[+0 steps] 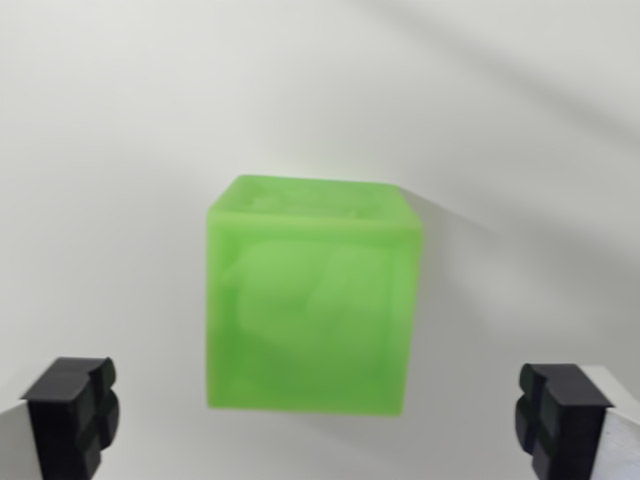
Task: Stack cube
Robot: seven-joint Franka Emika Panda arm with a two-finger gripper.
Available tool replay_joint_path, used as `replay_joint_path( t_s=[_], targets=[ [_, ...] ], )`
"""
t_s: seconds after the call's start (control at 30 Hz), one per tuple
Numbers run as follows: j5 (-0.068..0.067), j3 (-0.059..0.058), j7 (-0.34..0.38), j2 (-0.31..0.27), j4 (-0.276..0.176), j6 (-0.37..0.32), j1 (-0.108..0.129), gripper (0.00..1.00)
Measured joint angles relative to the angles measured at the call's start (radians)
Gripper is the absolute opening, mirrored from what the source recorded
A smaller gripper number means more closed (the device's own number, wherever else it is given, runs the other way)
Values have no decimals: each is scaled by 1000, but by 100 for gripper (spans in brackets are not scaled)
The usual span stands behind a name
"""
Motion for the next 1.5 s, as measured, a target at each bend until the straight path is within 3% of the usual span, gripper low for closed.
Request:
replay_joint_path(
  t_s=[0.17, 0.33, 0.5, 0.63, 0.67, 1.5],
  targets=[
    [30, 27, -21, 75, 13, 56, -15, 100],
    [46, 51, -35, 127, 26, 98, -37, 100],
    [50, 71, -40, 172, 38, 132, -55, 100],
    [50, 80, -40, 188, 42, 145, -64, 100],
    [50, 80, -40, 188, 42, 145, -65, 0],
    [50, 82, -40, 188, 43, 146, -66, 0]
  ],
)
